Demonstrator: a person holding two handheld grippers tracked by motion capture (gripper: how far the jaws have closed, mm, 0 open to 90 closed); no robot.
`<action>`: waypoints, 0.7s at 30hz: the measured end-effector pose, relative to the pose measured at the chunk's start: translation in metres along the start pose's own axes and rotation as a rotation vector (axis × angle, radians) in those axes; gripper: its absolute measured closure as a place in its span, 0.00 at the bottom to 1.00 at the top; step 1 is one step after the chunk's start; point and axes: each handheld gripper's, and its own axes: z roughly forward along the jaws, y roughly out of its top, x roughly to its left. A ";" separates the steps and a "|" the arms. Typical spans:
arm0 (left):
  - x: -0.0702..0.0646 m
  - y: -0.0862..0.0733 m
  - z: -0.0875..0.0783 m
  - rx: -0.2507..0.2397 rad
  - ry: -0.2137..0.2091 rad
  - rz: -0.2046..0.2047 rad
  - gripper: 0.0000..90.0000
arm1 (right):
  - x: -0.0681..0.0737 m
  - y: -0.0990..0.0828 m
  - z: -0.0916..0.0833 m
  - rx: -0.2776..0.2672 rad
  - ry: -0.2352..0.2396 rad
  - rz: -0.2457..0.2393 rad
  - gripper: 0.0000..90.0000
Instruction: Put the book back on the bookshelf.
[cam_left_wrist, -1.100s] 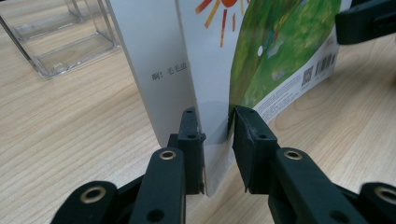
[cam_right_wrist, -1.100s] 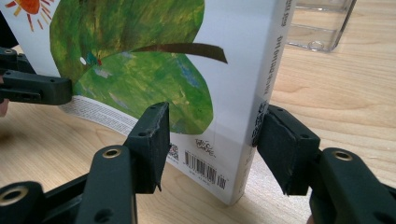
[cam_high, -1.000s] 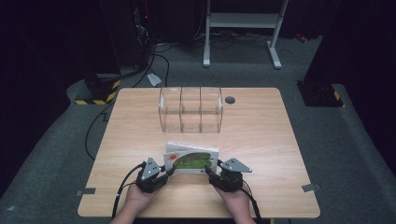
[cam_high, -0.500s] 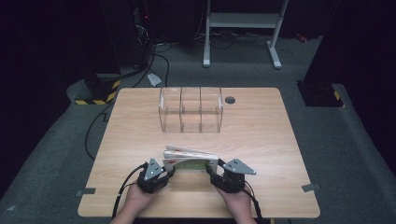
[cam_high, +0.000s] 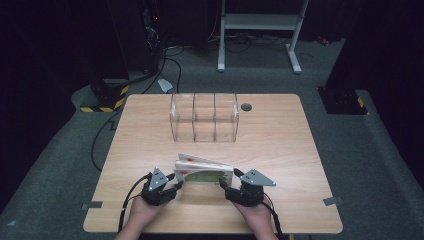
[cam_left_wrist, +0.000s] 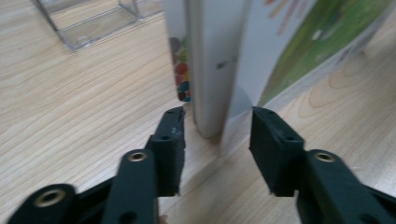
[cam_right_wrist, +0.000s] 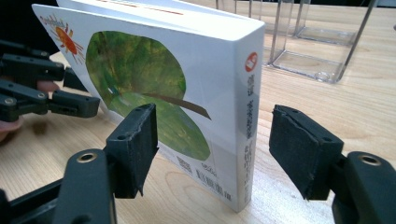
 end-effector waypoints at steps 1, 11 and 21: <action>0.001 -0.001 0.000 0.005 0.005 -0.009 0.56 | 0.000 0.001 0.000 -0.001 -0.002 -0.010 0.35; 0.018 -0.015 -0.011 0.063 0.121 -0.068 0.45 | -0.002 0.009 0.011 -0.010 0.033 -0.020 0.30; 0.038 -0.027 -0.020 0.121 0.230 -0.143 0.40 | 0.005 0.013 0.017 -0.039 0.038 -0.089 0.32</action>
